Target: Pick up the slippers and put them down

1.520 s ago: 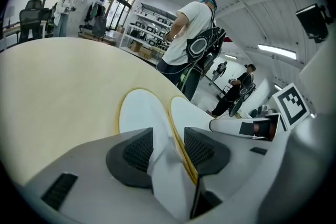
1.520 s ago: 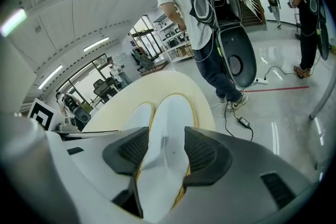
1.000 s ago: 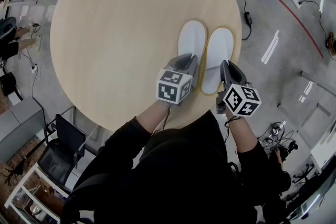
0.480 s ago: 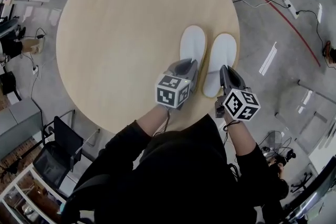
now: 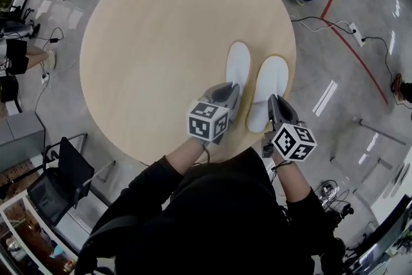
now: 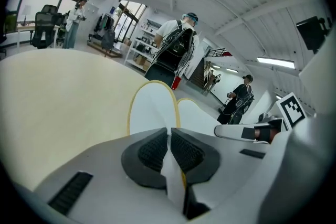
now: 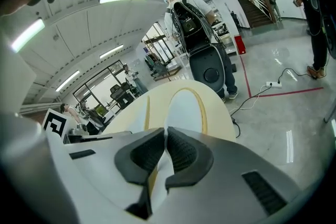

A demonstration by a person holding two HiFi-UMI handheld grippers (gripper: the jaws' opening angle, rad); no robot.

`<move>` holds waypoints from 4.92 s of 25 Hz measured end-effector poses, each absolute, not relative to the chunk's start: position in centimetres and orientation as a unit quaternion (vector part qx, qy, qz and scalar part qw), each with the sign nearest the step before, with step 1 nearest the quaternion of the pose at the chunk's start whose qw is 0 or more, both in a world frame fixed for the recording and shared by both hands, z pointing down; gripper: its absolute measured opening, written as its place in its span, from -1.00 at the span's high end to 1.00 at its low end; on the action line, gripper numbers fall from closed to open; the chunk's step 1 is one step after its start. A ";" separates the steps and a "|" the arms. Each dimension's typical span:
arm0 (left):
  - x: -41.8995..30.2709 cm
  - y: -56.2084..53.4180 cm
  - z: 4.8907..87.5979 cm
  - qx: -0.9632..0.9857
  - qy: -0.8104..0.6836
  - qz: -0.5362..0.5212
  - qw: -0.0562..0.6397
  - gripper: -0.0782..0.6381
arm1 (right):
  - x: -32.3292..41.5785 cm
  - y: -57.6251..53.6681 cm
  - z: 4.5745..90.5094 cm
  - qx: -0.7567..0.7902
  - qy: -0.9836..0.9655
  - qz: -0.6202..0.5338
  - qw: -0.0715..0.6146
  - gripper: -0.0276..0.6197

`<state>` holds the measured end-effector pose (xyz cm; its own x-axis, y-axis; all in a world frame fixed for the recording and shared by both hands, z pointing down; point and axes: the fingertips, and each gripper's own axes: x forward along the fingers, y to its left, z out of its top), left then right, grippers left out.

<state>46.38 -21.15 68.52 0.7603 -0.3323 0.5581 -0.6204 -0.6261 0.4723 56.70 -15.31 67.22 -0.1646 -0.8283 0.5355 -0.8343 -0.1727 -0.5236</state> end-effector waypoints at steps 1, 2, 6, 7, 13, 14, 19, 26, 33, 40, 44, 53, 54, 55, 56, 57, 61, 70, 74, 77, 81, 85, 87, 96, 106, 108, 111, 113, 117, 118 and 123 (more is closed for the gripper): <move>45.8 -21.1 67.9 0.877 -0.277 0.209 0.333 0.70 | 56.3 -15.3 66.8 0.643 -0.648 0.408 0.002 0.83; 45.3 -21.0 67.2 0.877 -0.281 0.204 0.331 0.70 | 55.8 -15.1 66.3 0.639 -0.653 0.406 0.001 0.83; 43.2 -20.4 64.2 0.880 -0.301 0.186 0.317 0.70 | 54.0 -14.4 63.8 0.623 -0.677 0.391 -0.005 0.83; 42.6 -20.3 63.4 0.880 -0.306 0.180 0.314 0.70 | 53.5 -14.4 63.1 0.618 -0.684 0.387 -0.006 0.83; 39.2 -18.5 59.3 0.879 -0.342 0.148 0.299 0.70 | 49.9 -14.1 60.1 0.577 -0.727 0.371 -0.016 0.83; 38.6 -17.8 58.7 0.877 -0.347 0.143 0.300 0.70 | 49.4 -13.8 59.6 0.571 -0.732 0.371 -0.018 0.83; 34.3 -15.0 56.7 0.867 -0.372 0.124 0.307 0.70 | 45.8 -13.3 57.7 0.546 -0.755 0.362 -0.026 0.83; 28.4 -13.6 53.6 0.871 -0.390 0.086 0.285 0.70 | 40.3 -13.5 54.2 0.528 -0.784 0.326 -0.021 0.83; 23.6 -13.5 48.7 0.899 -0.355 0.053 0.250 0.70 | 34.4 -13.3 49.3 0.537 -0.798 0.272 -0.019 0.83; 18.6 -11.0 44.8 0.915 -0.325 0.031 0.237 0.70 | 30.1 -11.7 44.4 0.557 -0.801 0.220 -0.014 0.83; 16.0 -11.3 43.5 0.921 -0.321 0.020 0.218 0.70 | 28.4 -12.3 42.0 0.569 -0.799 0.192 -0.023 0.83; 11.3 -11.7 42.2 0.921 -0.331 0.014 0.207 0.70 | 22.2 -12.0 41.3 0.545 -0.814 0.200 -0.010 0.83; 10.9 -11.8 42.0 0.919 -0.338 0.009 0.205 0.70 | 21.6 -12.0 41.2 0.539 -0.818 0.200 -0.007 0.83; 10.5 -11.8 41.6 0.916 -0.345 0.000 0.205 0.70 | 21.2 -12.0 41.1 0.534 -0.822 0.198 -0.006 0.83; 10.2 -11.8 41.3 0.913 -0.353 -0.009 0.204 0.70 | 20.8 -12.0 41.0 0.530 -0.825 0.195 -0.005 0.83; 10.0 -11.7 41.0 0.911 -0.359 -0.016 0.204 0.70 | 20.6 -12.0 40.8 0.527 -0.828 0.193 -0.005 0.83; 9.7 -10.8 40.2 0.910 -0.369 -0.024 0.190 0.70 | 20.1 -11.9 40.2 0.513 -0.837 0.189 -0.015 0.83; 10.1 -9.8 41.1 0.894 -0.407 -0.009 0.188 0.70 | 20.9 -11.5 41.3 0.482 -0.850 0.211 -0.031 0.83; 10.3 -9.0 41.4 0.883 -0.424 -0.003 0.201 0.70 | 21.3 -11.1 41.6 0.469 -0.855 0.221 -0.033 0.83; 10.5 -8.2 42.0 0.875 -0.438 0.002 0.206 0.70 | 21.6 -10.5 42.3 0.458 -0.858 0.231 -0.036 0.83; 10.3 -7.7 43.2 0.862 -0.460 0.011 0.211 0.70 | 21.5 -10.7 43.6 0.437 -0.864 0.246 -0.042 0.83; 9.5 -6.6 45.1 0.839 -0.491 0.028 0.233 0.70 | 20.3 -10.4 46.1 0.407 -0.868 0.284 -0.032 0.83; 9.0 -5.9 46.3 0.828 -0.503 0.037 0.245 0.70 | 19.3 -10.0 47.9 0.387 -0.869 0.307 -0.022 0.83; 1.9 -3.5 47.5 0.789 -0.554 0.017 0.265 0.70 | 12.2 -9.1 49.9 0.344 -0.878 0.333 0.013 0.83; -11.4 -3.3 46.7 0.810 -0.530 -0.025 0.251 0.70 | 1.1 -9.2 49.1 0.400 -0.861 0.312 0.025 0.83; -14.6 -3.1 47.0 0.814 -0.522 -0.026 0.255 0.70 | -1.8 -8.9 49.2 0.412 -0.857 0.310 0.028 0.83; -18.9 -3.0 47.9 0.815 -0.513 -0.025 0.268 0.70 | -5.8 -8.5 49.7 0.424 -0.850 0.310 0.035 0.83; -20.8 -3.1 48.6 0.814 -0.508 -0.025 0.279 0.70 | -7.6 -8.2 50.1 0.429 -0.847 0.311 0.045 0.83; -22.7 -4.2 50.2 0.813 -0.502 -0.024 0.295 0.70 | -9.0 -8.6 50.7 0.437 -0.842 0.310 0.065 0.83; -23.0 -4.7 50.7 0.811 -0.503 -0.023 0.297 0.70 | -9.0 -8.9 50.9 0.440 -0.840 0.308 0.070 0.83; -23.9 -7.5 52.6 0.806 -0.510 0.005 0.301 0.70 | -9.3 -11.8 52.1 0.456 -0.830 0.315 0.065 0.83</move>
